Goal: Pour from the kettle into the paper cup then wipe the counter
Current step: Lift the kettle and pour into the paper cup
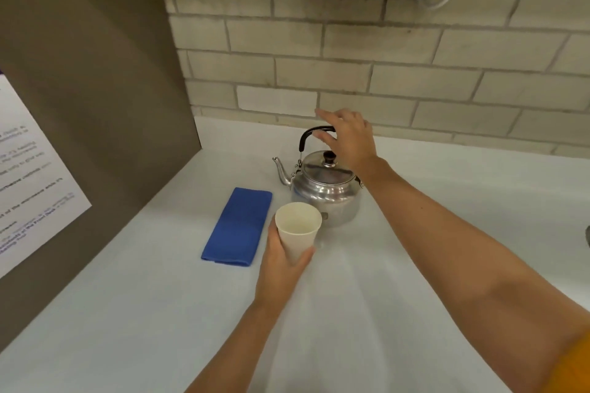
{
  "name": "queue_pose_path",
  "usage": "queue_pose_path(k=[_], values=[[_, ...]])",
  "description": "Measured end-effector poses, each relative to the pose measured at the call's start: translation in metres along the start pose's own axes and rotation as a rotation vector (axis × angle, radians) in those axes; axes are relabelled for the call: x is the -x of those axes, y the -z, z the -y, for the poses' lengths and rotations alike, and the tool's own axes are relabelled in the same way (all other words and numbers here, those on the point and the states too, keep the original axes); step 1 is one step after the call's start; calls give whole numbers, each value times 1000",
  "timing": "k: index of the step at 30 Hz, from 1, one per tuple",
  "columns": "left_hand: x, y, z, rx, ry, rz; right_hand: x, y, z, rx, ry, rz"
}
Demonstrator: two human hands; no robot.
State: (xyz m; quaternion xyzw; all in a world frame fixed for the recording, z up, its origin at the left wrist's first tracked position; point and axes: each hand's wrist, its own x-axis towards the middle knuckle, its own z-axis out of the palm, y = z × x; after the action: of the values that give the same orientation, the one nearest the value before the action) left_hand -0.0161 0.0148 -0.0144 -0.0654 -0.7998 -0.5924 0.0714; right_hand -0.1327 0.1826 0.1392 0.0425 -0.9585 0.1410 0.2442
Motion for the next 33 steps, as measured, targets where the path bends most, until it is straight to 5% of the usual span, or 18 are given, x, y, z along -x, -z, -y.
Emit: queue_pose_path(k=[6, 17, 24, 33], values=[[2, 0, -2, 6, 8, 1, -17, -1, -12, -82, 20, 163], [2, 2, -3, -15, 16, 18, -16, 4, -20, -216, 65, 41], [1, 1, -6, -26, 5, 13, -16, 68, -9, -171, 129, -56], [3, 1, -8, -30, -13, 15, 13, 134, 18, -54, 286, 146]])
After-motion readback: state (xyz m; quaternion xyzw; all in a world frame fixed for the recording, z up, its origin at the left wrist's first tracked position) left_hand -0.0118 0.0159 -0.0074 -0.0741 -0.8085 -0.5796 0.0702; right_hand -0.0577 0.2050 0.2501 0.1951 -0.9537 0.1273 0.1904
